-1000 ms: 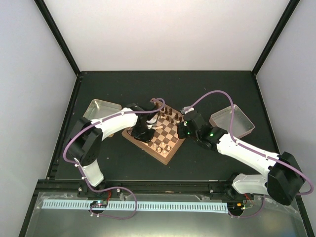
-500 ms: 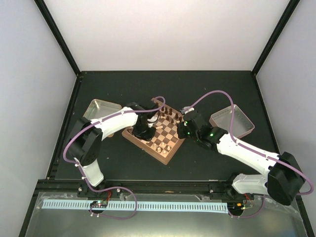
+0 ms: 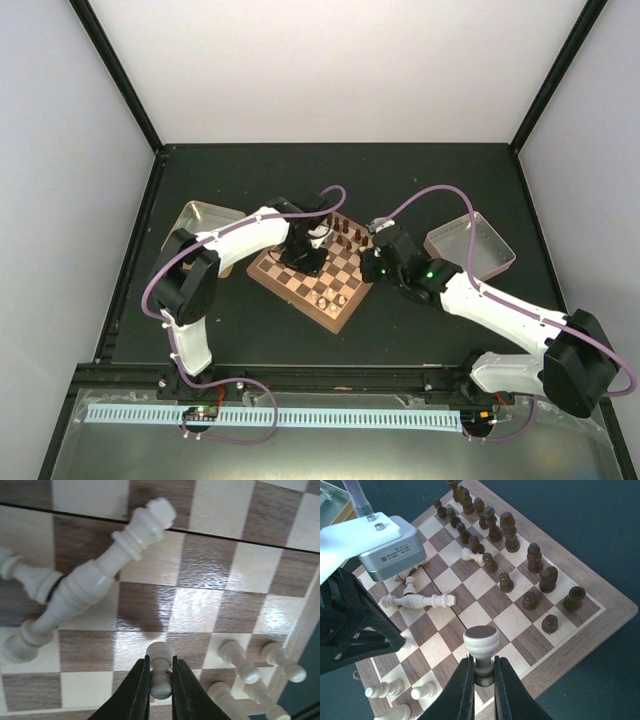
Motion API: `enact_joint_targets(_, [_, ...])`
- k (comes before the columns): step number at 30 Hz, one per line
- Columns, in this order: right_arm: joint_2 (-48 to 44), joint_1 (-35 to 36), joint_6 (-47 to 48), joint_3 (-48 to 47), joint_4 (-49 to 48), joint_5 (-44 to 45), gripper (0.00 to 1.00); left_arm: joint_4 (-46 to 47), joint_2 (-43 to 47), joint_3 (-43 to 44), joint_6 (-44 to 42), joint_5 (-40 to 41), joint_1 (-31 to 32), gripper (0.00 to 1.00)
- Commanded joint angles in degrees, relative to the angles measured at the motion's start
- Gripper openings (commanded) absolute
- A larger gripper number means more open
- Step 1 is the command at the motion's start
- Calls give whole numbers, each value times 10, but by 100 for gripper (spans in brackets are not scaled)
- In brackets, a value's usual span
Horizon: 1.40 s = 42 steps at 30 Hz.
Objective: Set up the chess pieces on the board
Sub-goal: Place the chess piece on the chessboard.
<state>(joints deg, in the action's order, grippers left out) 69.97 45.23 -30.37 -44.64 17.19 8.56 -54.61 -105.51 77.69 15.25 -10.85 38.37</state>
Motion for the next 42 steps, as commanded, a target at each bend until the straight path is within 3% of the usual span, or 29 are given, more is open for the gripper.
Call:
enact_joint_targets(1, [-14,-3,-4,3,-2,9,9,-11,-13,32,-28,-53,7,9])
enact_joint_targets(25, [-23,-3,-7,9,-9,6,9,-36,-44,31,-48,-48,22,14])
enact_joint_targets(31, [-24,-3,-7,10,-8,4,9,-37,-46,31,-52,-46,29,24])
enact_joint_targets(42, [-34,-3,-3,7,-7,1,9,-25,-29,50,-38,-38,30,32])
